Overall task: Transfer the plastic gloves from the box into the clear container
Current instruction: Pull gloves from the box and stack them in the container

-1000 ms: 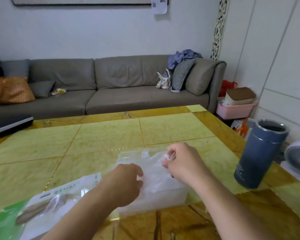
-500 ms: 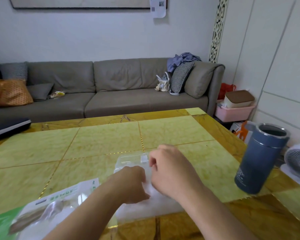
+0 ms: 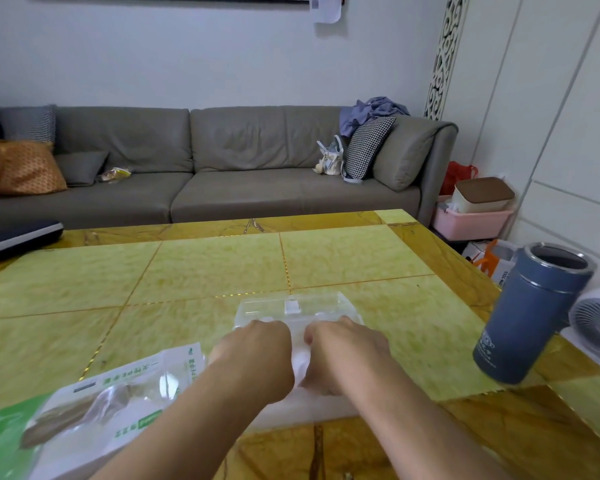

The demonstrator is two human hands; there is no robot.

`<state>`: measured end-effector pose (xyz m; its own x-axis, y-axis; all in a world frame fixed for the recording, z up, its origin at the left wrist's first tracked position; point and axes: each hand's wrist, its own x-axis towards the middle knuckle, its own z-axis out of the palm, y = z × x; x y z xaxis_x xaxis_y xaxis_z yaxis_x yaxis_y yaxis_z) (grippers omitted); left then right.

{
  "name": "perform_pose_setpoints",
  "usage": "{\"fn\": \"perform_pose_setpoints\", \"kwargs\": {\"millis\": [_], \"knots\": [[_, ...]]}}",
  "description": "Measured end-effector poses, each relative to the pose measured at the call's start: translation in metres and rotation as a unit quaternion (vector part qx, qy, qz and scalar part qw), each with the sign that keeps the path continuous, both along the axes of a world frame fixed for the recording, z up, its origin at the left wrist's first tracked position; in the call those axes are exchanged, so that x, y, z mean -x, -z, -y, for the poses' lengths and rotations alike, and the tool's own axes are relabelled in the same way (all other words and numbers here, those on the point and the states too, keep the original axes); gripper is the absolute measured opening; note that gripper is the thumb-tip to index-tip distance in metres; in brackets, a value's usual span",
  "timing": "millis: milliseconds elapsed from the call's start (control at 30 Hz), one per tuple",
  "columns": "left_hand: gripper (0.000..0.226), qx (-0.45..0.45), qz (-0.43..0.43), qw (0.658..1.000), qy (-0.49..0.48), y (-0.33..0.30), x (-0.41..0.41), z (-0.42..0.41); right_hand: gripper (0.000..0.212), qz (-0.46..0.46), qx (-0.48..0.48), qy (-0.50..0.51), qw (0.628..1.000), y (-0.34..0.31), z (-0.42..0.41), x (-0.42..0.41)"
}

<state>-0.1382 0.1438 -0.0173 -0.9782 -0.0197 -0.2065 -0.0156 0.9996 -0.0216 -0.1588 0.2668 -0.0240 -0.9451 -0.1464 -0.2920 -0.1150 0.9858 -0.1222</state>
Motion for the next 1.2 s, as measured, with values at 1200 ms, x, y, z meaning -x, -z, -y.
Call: {"fn": "perform_pose_setpoints", "kwargs": {"millis": [1200], "knots": [[0.024,-0.069,0.142,0.984,0.078,-0.004,0.018,0.015,0.050,0.076,0.009,0.006,0.997,0.012,-0.005,0.017]]}}
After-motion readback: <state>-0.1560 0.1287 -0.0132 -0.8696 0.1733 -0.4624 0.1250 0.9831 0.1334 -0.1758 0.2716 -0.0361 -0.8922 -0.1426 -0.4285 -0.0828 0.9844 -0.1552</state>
